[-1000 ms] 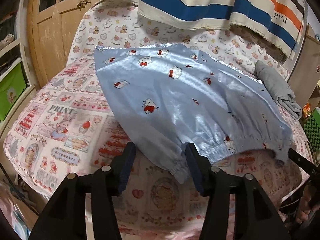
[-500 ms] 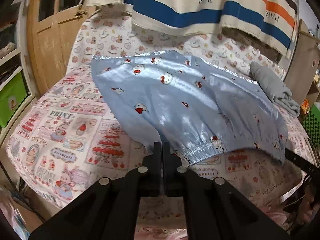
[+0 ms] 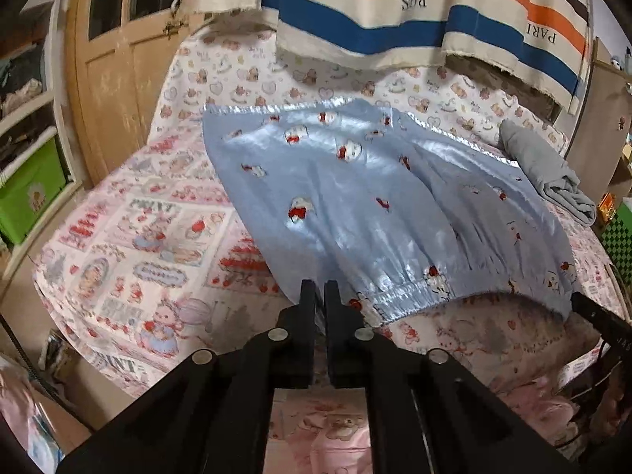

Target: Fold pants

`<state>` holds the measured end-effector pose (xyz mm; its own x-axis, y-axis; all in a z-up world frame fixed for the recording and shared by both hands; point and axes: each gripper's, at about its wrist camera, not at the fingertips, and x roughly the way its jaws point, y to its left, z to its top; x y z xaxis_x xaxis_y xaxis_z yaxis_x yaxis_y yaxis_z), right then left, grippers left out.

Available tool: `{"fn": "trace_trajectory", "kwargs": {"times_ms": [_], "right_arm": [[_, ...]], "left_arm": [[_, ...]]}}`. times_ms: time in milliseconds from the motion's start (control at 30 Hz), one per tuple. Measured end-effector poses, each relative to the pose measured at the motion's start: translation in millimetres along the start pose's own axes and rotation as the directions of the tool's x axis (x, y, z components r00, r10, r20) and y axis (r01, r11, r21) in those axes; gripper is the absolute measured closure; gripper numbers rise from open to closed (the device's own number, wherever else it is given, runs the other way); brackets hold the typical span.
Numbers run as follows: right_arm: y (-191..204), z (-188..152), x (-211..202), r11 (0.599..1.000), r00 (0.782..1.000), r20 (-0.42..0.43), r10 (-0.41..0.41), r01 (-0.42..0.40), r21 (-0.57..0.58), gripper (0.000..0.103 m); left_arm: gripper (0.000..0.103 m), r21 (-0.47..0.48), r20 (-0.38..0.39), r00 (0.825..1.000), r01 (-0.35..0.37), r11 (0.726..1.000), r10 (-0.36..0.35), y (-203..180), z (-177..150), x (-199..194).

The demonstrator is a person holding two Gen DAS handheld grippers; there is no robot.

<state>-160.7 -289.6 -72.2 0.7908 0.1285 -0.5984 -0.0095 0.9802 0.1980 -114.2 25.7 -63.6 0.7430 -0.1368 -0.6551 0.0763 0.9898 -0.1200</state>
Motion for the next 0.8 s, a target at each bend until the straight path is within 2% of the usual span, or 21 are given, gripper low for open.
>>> {"fn": "trace_trajectory", "kwargs": {"times_ms": [33,133,200,233,267,300,367,433,500,600,667,800], "right_arm": [[-1,1,-1,1.0,1.0,0.003,-0.008,0.008,-0.004,0.097],[-3,4,-7,0.998,0.997,0.038,-0.067,0.067,-0.011,0.082],[-5,5,-13,0.994,0.992,0.077,-0.105,0.107,-0.017,0.064],[-6,7,-17,0.992,0.987,0.1,-0.126,0.128,-0.017,0.059],[-8,8,-20,0.989,0.982,0.123,-0.143,0.146,-0.012,0.048],[-9,10,-23,0.988,0.979,0.138,-0.151,0.154,-0.008,0.041],[-11,13,-29,0.986,0.971,0.171,-0.167,0.169,0.007,0.041],[-12,20,-31,0.984,0.965,0.197,-0.175,0.176,0.015,0.031],[-11,25,-35,0.983,0.955,0.233,-0.184,0.184,0.018,0.017],[-2,35,-39,0.976,0.934,0.29,-0.209,0.219,-0.002,0.016],[4,39,-39,0.972,0.927,0.308,-0.214,0.232,-0.022,0.011],[14,45,-41,0.969,0.914,0.346,-0.213,0.244,-0.047,0.01]], "left_arm": [[0.091,0.003,0.015,1.0,-0.005,1.0,0.005,0,1,-3],[0.069,0.019,0.072,0.997,-0.019,1.0,0.017,0,2,-12],[0.049,0.029,0.124,0.991,-0.051,0.998,0.047,-1,4,-20],[0.044,0.035,0.145,0.988,-0.063,0.997,0.057,-1,5,-22],[0.032,0.041,0.16,0.985,-0.071,0.997,0.064,-1,6,-24],[0.019,0.044,0.178,0.981,-0.082,0.996,0.073,-1,7,-25],[0.01,0.036,0.212,0.974,-0.094,0.995,0.085,0,10,-27],[0.005,0.03,0.239,0.968,-0.089,0.996,0.08,0,14,-29],[0.002,0.031,0.262,0.962,-0.091,0.995,0.08,-2,19,-30],[0.001,0.046,0.309,0.947,-0.11,0.993,0.091,-7,26,-34],[0.001,0.058,0.34,0.935,-0.129,0.99,0.102,-10,30,-37],[0.001,0.06,0.378,0.92,-0.135,0.989,0.103,-13,37,-41]]}}
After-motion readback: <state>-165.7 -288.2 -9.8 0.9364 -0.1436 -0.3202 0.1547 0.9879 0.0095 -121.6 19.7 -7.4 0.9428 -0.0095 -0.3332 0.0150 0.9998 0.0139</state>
